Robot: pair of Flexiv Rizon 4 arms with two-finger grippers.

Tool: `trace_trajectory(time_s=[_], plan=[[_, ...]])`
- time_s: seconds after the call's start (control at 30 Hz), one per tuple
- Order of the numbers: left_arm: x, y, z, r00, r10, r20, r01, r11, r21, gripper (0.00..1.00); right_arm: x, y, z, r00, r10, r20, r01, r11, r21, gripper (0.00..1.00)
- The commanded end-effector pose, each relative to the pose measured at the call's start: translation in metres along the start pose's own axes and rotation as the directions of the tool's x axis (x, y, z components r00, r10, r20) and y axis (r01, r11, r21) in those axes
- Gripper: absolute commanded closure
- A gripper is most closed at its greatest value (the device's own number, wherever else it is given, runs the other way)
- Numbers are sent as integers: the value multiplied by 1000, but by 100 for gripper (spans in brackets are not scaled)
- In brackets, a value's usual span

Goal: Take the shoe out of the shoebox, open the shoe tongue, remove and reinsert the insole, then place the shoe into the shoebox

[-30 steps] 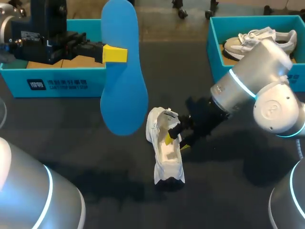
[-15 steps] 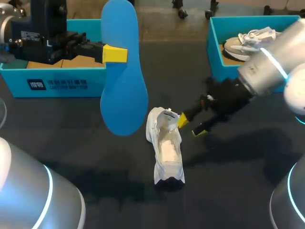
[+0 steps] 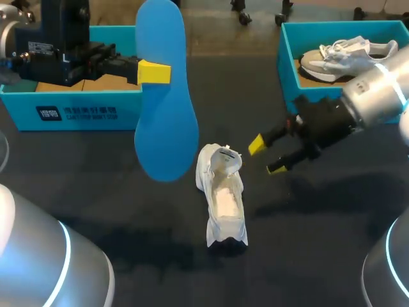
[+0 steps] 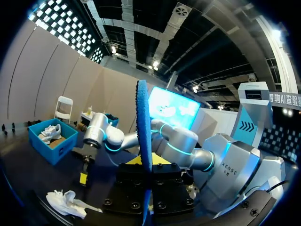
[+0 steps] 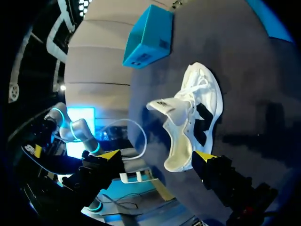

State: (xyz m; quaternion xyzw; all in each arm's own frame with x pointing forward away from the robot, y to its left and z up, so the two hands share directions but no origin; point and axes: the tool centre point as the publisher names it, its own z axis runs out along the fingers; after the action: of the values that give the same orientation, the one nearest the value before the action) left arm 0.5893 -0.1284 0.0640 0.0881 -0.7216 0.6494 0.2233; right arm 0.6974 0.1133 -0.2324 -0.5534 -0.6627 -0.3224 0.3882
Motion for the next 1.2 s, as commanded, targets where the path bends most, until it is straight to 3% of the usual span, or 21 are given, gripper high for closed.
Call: trace_trajectory(time_s=[0.03, 0.4, 0.63, 0.83, 1.07, 1.2], plan=[[-3, -1, 2, 1000, 0, -4, 0, 1000, -3, 100, 7, -9, -17, 990, -5, -143, -6, 997, -72, 0], [-3, -1, 2, 1000, 0, -4, 0, 1000, -3, 100, 7, -9, -17, 990, -5, -143, -6, 997, -72, 0], [-3, -1, 2, 1000, 0, -4, 0, 1000, -3, 100, 30, 10, -31, 944, -79, -321, 18, 981, -191, 0], [-3, -1, 2, 1000, 0, -4, 0, 1000, -3, 100, 61, 21, -40, 948, -52, -313, -10, 981, -194, 0], [-3, -1, 2, 1000, 0, -4, 0, 1000, -3, 100, 69, 24, -41, 940, -28, -341, -36, 983, -178, 0], [-10, -2, -1, 956, 283, -73, -281, 959, 37, 100, 69, 24, -41, 940, -28, -341, -36, 983, -178, 0]])
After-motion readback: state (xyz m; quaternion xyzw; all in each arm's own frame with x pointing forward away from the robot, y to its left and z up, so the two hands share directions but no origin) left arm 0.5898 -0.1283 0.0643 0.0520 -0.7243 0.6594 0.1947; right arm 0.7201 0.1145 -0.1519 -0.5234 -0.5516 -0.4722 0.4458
